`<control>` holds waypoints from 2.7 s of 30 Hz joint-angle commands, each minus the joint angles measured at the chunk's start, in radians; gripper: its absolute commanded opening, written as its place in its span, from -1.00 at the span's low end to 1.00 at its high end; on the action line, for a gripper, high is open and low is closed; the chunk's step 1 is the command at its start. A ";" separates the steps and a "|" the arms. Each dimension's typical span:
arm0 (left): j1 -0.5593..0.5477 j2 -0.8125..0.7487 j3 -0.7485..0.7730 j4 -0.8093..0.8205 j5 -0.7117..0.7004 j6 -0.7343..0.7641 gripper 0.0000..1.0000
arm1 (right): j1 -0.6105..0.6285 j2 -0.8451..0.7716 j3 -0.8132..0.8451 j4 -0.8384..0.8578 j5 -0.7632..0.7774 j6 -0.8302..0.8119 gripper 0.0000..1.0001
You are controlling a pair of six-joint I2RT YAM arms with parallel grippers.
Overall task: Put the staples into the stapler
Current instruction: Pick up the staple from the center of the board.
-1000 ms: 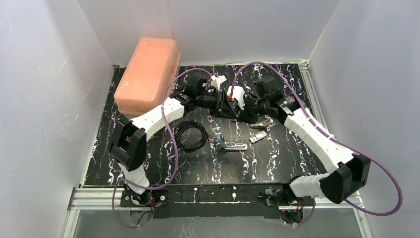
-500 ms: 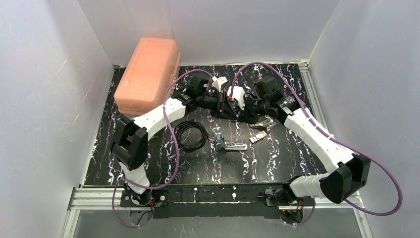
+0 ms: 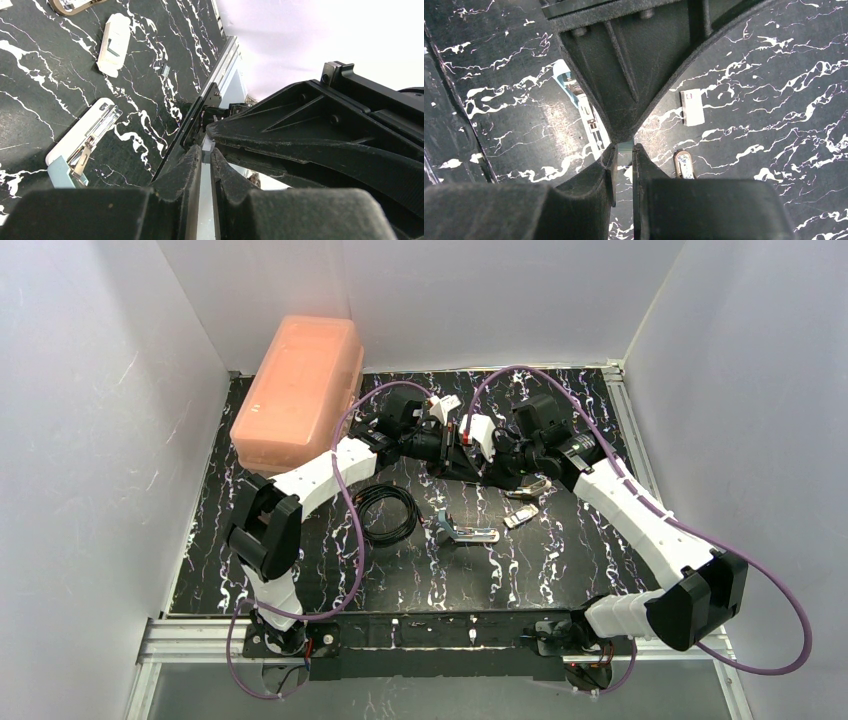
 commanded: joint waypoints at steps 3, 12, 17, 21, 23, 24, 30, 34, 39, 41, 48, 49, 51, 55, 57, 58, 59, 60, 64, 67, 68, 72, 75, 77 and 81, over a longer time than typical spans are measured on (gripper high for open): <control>-0.010 0.000 0.017 0.032 0.056 -0.022 -0.87 | -0.005 -0.035 -0.025 0.061 0.009 0.001 -0.69; -0.010 -0.005 0.015 0.021 0.053 0.002 -1.00 | -0.004 -0.045 -0.029 0.063 0.018 0.000 -0.48; -0.009 -0.020 0.017 -0.004 0.050 0.056 -1.00 | -0.005 -0.052 -0.028 0.060 0.021 0.002 -0.15; -0.005 -0.033 0.020 -0.032 0.050 0.121 -1.00 | -0.007 -0.063 -0.036 0.056 0.018 -0.001 0.06; 0.000 -0.041 0.021 -0.044 0.051 0.158 -1.00 | -0.010 -0.070 -0.035 0.044 -0.003 -0.007 0.11; 0.002 -0.046 0.020 -0.045 0.054 0.179 -1.00 | -0.014 -0.074 -0.032 0.034 -0.020 -0.012 0.13; 0.017 -0.107 0.000 -0.041 0.089 0.364 -1.00 | -0.068 -0.094 -0.022 -0.001 -0.179 -0.027 0.13; 0.017 -0.181 -0.067 0.018 0.108 0.488 -1.00 | -0.122 -0.090 -0.016 0.005 -0.302 0.001 0.09; 0.017 -0.217 -0.102 0.063 0.139 0.516 -1.00 | -0.199 -0.062 -0.036 0.046 -0.514 0.059 0.07; 0.017 -0.223 -0.109 0.076 0.139 0.512 -1.00 | -0.209 -0.050 -0.038 0.047 -0.563 0.066 0.08; 0.017 -0.205 -0.106 0.119 0.128 0.493 -1.00 | -0.211 -0.014 -0.047 0.061 -0.654 0.095 0.14; 0.017 -0.203 -0.106 0.123 0.127 0.490 -1.00 | -0.211 -0.008 -0.047 0.062 -0.662 0.097 0.14; 0.017 -0.198 -0.105 0.127 0.129 0.485 -1.00 | -0.210 0.005 -0.049 0.068 -0.671 0.106 0.10; 0.017 -0.193 -0.104 0.129 0.132 0.480 -1.00 | -0.210 0.026 -0.047 0.078 -0.678 0.121 -0.05; 0.017 -0.193 -0.104 0.129 0.134 0.478 -1.00 | -0.210 0.036 -0.046 0.088 -0.687 0.132 -0.14; 0.017 -0.192 -0.104 0.129 0.135 0.478 -1.00 | -0.210 0.038 -0.045 0.091 -0.691 0.137 -0.16; 0.017 -0.191 -0.105 0.129 0.135 0.478 -1.00 | -0.211 0.041 -0.043 0.091 -0.694 0.138 -0.20; 0.017 -0.192 -0.106 0.129 0.133 0.477 -1.00 | -0.211 0.043 -0.042 0.091 -0.695 0.138 -0.23; 0.017 -0.189 -0.108 0.129 0.132 0.478 -1.00 | -0.210 0.042 -0.040 0.091 -0.696 0.138 -0.30; 0.017 -0.187 -0.110 0.129 0.132 0.479 -1.00 | -0.210 0.044 -0.040 0.091 -0.696 0.139 -0.38; 0.018 -0.187 -0.110 0.129 0.131 0.479 -1.00 | -0.210 0.045 -0.038 0.091 -0.697 0.140 -0.41; 0.017 -0.187 -0.114 0.130 0.133 0.479 -1.00 | -0.210 0.051 -0.032 0.087 -0.699 0.139 -0.55; 0.017 -0.187 -0.116 0.129 0.132 0.481 -1.00 | -0.210 0.054 -0.028 0.081 -0.701 0.134 -0.66; 0.017 -0.187 -0.116 0.126 0.131 0.481 -1.00 | -0.210 0.057 -0.027 0.079 -0.701 0.131 -0.71; 0.017 -0.186 -0.118 0.126 0.127 0.482 -1.00 | -0.211 0.060 -0.022 0.066 -0.697 0.115 -0.81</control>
